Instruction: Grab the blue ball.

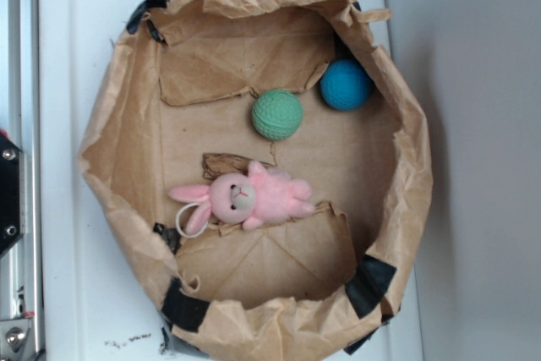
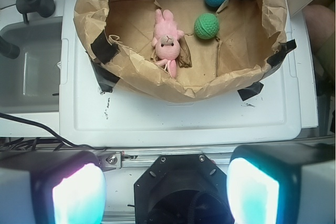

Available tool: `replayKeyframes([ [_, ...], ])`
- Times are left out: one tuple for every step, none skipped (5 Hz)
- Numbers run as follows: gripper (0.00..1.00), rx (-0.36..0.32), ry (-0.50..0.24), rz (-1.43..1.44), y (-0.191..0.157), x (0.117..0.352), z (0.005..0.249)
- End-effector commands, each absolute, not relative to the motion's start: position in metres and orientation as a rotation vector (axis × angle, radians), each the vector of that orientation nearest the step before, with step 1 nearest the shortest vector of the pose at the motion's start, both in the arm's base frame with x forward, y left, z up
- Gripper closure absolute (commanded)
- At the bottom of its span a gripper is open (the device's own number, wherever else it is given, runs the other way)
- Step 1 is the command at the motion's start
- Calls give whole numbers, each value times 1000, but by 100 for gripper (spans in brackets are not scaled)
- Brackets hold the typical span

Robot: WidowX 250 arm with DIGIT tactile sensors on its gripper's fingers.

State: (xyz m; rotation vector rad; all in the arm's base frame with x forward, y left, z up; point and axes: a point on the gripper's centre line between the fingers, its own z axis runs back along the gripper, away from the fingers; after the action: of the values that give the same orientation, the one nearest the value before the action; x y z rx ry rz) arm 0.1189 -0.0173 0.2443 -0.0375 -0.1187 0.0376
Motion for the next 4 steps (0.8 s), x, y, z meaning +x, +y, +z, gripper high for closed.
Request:
replayKeyframes([
  [0,-38,-119,38,-17,119,244],
  [0,-17,-158,21,-26,161,221],
  [0,6,-209,8,-33,200,203],
  [0,-1,-239,22,-23,227,192],
])
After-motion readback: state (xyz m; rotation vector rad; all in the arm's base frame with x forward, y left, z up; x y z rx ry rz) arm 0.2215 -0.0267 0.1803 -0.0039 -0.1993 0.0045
